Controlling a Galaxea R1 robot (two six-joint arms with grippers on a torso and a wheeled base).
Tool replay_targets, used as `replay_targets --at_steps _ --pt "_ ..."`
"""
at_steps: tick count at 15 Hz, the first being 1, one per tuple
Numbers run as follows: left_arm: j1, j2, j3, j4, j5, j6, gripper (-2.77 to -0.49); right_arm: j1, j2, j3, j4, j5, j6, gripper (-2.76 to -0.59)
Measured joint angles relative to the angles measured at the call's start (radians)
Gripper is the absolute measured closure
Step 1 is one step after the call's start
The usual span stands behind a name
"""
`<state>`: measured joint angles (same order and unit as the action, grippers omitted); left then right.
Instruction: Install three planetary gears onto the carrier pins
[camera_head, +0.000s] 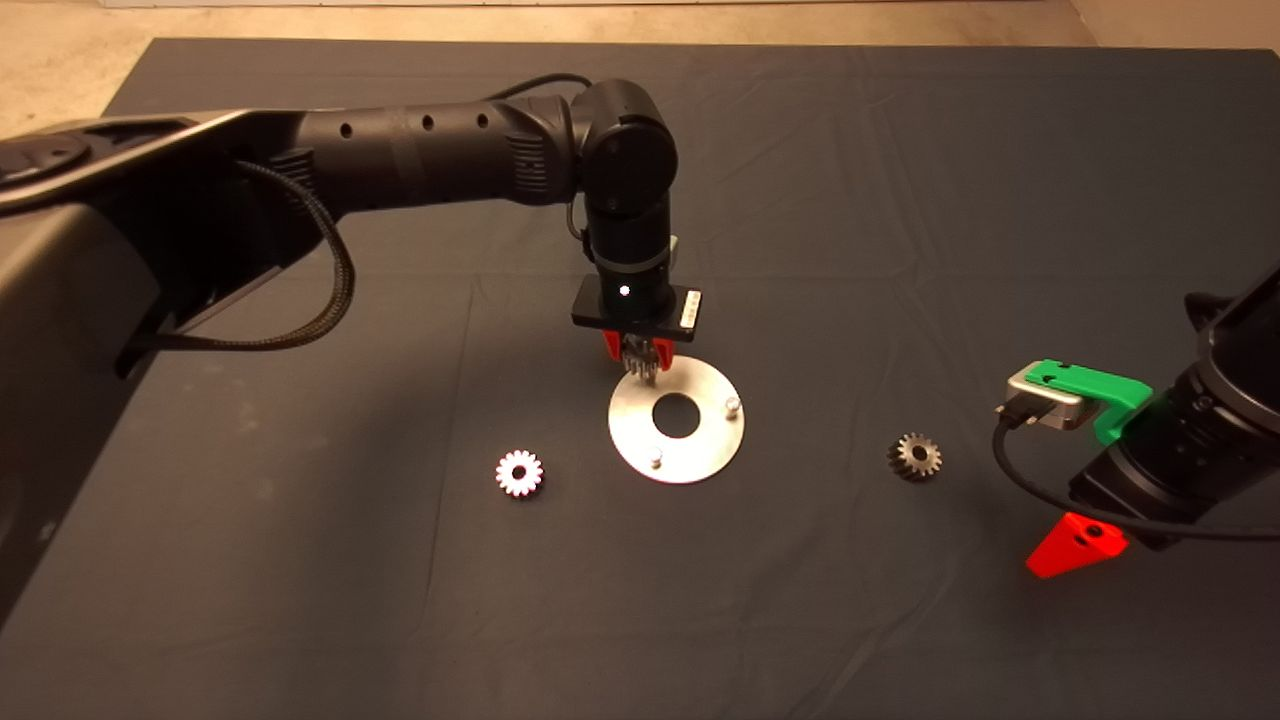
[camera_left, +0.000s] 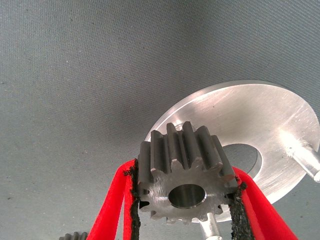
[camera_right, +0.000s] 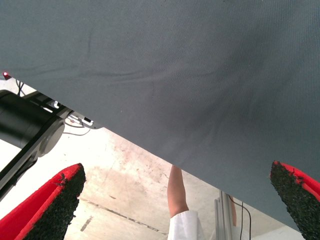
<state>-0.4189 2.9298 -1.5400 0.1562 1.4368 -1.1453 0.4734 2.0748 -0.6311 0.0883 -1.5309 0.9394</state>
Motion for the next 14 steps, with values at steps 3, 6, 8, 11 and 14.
replay_targets --at_steps 3,6,8,11,14 --pt "0.0 0.006 0.002 0.002 0.019 0.0 -0.88 0.0 0.0 0.0 0.0 0.0 0.0 -2.75" --pt "0.001 0.007 0.005 0.001 0.022 0.0 -0.88 0.0 0.0 0.0 0.0 0.0 0.0 -2.75" --pt "0.001 0.007 0.013 0.001 0.023 0.0 -0.88 0.0 0.0 0.0 0.0 0.0 0.0 -2.75" --pt "0.003 0.007 0.016 0.001 0.025 0.001 -0.88 0.0 0.0 0.0 0.0 0.0 0.0 -2.75" --pt "0.003 0.007 0.011 0.0 0.025 0.001 -0.88 0.0 0.0 0.0 0.0 0.0 0.0 -2.75"
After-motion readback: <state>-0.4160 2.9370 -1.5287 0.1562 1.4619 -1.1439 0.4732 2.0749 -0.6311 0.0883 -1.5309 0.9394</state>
